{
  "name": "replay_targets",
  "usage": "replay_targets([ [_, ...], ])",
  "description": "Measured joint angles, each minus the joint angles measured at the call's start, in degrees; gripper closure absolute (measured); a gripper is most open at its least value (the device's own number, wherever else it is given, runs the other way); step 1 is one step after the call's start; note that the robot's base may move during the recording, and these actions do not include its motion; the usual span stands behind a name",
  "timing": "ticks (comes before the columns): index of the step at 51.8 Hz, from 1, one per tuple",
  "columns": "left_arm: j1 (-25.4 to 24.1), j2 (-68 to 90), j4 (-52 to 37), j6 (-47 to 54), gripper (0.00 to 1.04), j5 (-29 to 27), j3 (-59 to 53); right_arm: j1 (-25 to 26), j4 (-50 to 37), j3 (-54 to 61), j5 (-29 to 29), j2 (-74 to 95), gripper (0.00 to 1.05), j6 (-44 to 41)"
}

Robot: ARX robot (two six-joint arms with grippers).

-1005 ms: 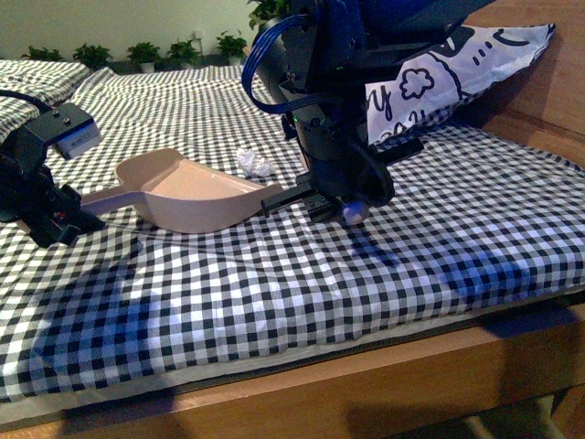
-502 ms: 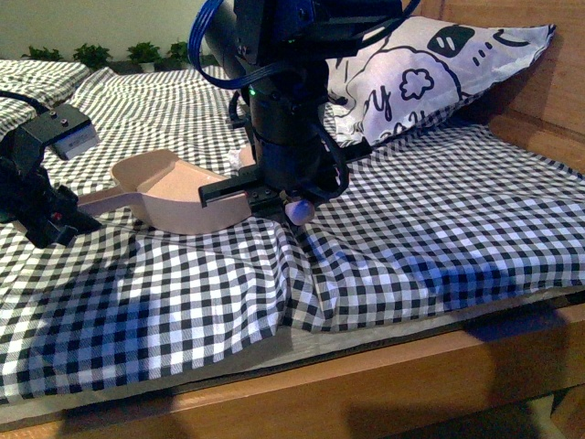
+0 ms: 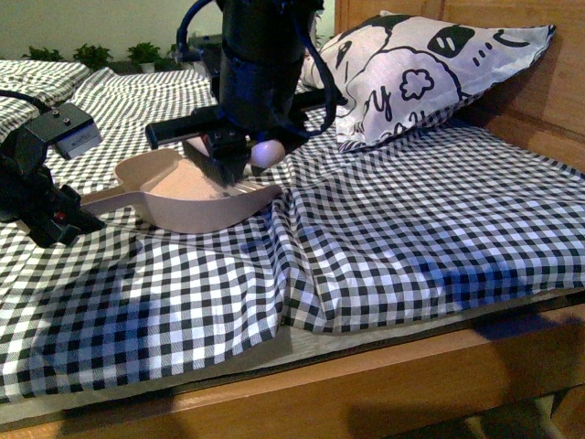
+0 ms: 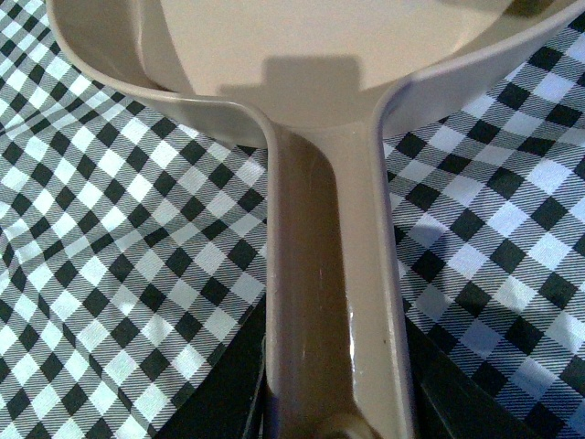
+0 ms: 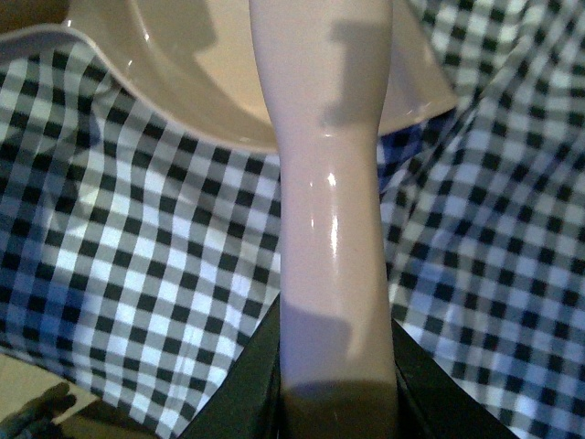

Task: Clean up trash

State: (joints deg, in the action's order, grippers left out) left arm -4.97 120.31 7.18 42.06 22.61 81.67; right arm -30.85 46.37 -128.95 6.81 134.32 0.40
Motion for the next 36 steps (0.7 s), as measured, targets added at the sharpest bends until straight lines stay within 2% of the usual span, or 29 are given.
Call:
replay_targets([
  [15, 0.00, 0.00, 0.00, -0.02, 0.78, 0.04, 0.00, 2.36, -4.07, -9.86, 13.05, 4.50, 0.85, -2.10],
  [25, 0.00, 0.00, 0.00, -0.04, 0.78, 0.07, 0.00, 2.89, -4.48, -11.76, 18.58, 10.47, 0.85, -3.58],
  [36, 0.00, 0.00, 0.00, -0.04, 0.78, 0.09, 0.00, 3.17, -3.34, -15.47, 21.68, 16.52, 0.85, -4.20],
])
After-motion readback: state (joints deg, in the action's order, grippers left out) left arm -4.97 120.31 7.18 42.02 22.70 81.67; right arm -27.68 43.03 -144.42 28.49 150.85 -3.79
